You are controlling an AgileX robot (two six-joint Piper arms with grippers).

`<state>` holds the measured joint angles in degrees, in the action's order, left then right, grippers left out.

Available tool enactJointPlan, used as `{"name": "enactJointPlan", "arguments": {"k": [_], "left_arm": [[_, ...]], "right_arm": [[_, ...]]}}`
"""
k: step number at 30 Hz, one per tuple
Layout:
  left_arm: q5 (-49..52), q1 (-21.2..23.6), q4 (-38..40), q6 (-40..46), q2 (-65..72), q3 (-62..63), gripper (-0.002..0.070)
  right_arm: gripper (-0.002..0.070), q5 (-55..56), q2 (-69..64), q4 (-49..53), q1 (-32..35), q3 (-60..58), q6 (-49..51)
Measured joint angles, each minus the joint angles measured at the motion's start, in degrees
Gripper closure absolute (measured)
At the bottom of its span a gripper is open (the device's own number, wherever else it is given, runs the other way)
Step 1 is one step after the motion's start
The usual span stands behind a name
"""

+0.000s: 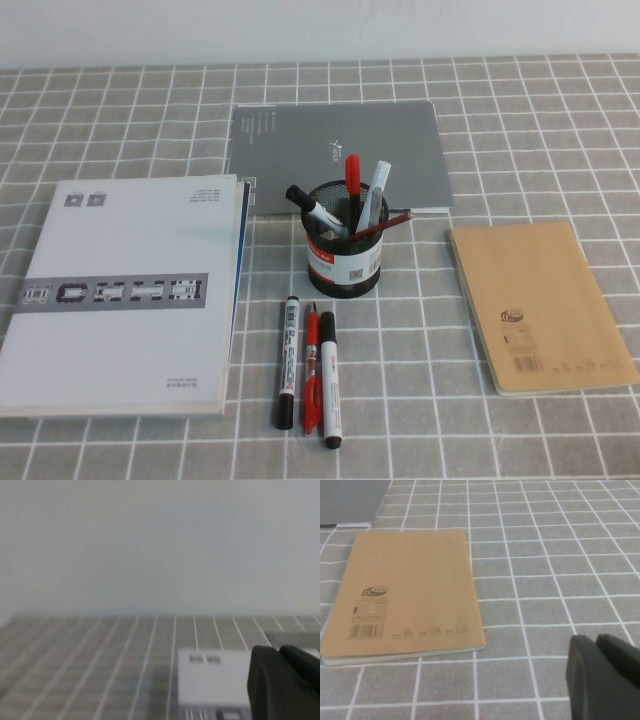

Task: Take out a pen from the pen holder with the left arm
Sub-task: 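Take a marker out of the pen holder and lay it on the table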

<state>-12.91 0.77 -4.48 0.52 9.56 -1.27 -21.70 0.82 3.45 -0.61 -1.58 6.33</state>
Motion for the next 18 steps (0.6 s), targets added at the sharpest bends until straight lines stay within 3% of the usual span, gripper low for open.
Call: {"name": "enactJointPlan", "arguments": {"k": [6, 18], "left_arm": [[14.2, 0.1, -0.2, -6.6, -3.9, -0.1, 0.0678], [29.3, 0.2, 5.3, -6.0, -9.4, -0.1, 0.0678]], "right_arm": [[0.0689, 0.0, 0.0, 0.0, 0.0, 0.0, 0.0], [0.0689, 0.0, 0.0, 0.0, 0.0, 0.0, 0.0]]}}
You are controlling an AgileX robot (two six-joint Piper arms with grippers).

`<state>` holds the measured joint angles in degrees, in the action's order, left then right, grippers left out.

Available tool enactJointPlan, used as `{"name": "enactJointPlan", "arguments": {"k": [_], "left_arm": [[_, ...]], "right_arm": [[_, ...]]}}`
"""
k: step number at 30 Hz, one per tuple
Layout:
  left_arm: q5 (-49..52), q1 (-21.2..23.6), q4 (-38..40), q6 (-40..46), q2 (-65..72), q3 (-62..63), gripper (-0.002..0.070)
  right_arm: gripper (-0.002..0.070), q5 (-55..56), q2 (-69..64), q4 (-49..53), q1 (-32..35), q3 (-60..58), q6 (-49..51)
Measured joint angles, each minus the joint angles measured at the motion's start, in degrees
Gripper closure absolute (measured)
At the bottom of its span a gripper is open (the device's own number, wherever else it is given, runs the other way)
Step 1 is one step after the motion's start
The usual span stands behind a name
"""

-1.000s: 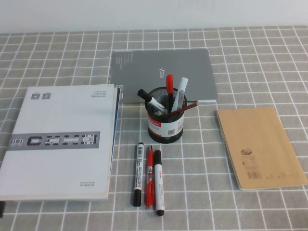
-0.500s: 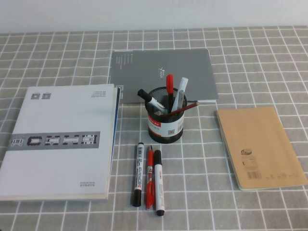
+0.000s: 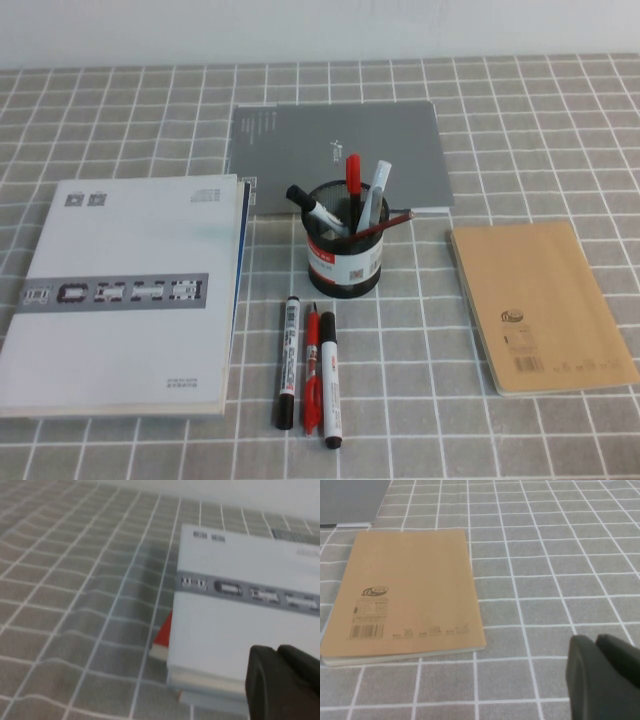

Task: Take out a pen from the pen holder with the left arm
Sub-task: 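Take a marker out of the pen holder and lay it on the table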

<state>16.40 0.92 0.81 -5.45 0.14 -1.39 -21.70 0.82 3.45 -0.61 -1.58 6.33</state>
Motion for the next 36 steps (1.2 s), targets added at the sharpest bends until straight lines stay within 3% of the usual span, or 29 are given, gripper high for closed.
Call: {"name": "enactJointPlan", "arguments": {"k": [10, 36], "left_arm": [[4.8, 0.0, 5.1, 10.3, -0.6, -0.2, 0.0678], [5.2, 0.0, 9.0, 12.1, -0.6, -0.2, 0.0678]], "right_arm": [[0.0689, 0.0, 0.0, 0.0, 0.0, 0.0, 0.0], [0.0689, 0.0, 0.0, 0.0, 0.0, 0.0, 0.0]]}}
